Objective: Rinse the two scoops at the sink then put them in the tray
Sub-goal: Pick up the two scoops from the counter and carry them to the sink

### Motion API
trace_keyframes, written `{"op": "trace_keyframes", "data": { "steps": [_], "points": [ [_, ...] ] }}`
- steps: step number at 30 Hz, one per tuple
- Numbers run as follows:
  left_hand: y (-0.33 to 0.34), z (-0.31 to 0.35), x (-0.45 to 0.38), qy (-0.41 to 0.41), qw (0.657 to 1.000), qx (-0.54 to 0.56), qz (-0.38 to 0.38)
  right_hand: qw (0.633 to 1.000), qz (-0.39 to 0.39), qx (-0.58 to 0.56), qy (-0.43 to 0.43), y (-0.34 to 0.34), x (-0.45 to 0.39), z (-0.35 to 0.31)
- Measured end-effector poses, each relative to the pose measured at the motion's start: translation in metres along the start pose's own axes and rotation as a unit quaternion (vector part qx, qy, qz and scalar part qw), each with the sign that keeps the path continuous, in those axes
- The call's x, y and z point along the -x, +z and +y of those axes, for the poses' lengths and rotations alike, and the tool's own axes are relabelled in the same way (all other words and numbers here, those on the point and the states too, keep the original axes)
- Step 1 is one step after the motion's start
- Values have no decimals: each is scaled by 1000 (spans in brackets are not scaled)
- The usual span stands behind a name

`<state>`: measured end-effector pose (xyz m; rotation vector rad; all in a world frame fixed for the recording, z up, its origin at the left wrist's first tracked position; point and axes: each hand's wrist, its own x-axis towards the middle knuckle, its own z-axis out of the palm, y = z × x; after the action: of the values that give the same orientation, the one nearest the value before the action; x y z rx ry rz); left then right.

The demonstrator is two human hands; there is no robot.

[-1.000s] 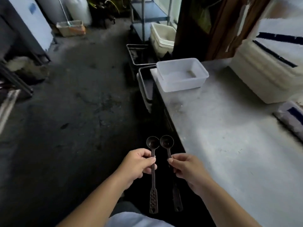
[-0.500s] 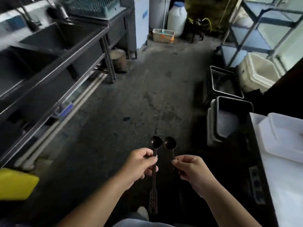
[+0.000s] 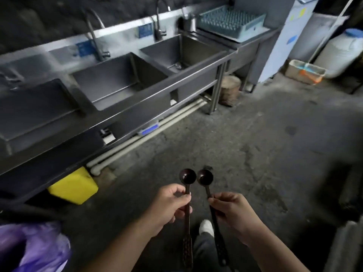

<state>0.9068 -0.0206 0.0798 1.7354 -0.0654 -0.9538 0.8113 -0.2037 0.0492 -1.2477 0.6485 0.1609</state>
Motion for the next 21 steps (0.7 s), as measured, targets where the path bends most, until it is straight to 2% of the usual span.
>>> {"op": "trace_keyframes", "data": {
  "steps": [4,10,15,21],
  "points": [
    [-12,40,-54,-6,997,33,68,997,-63,34,17,-10,-81,-54],
    [-34,93,-120,3,988,87,129,982,-147,119,3,-6,-177,-145],
    [-68,116,-165,18,979,124,164,967,-204,153,5,22,-245,-196],
    [-142,140,-233,20,966,159,202,954,-244,173,19,81,-334,-237]
  ]
}}
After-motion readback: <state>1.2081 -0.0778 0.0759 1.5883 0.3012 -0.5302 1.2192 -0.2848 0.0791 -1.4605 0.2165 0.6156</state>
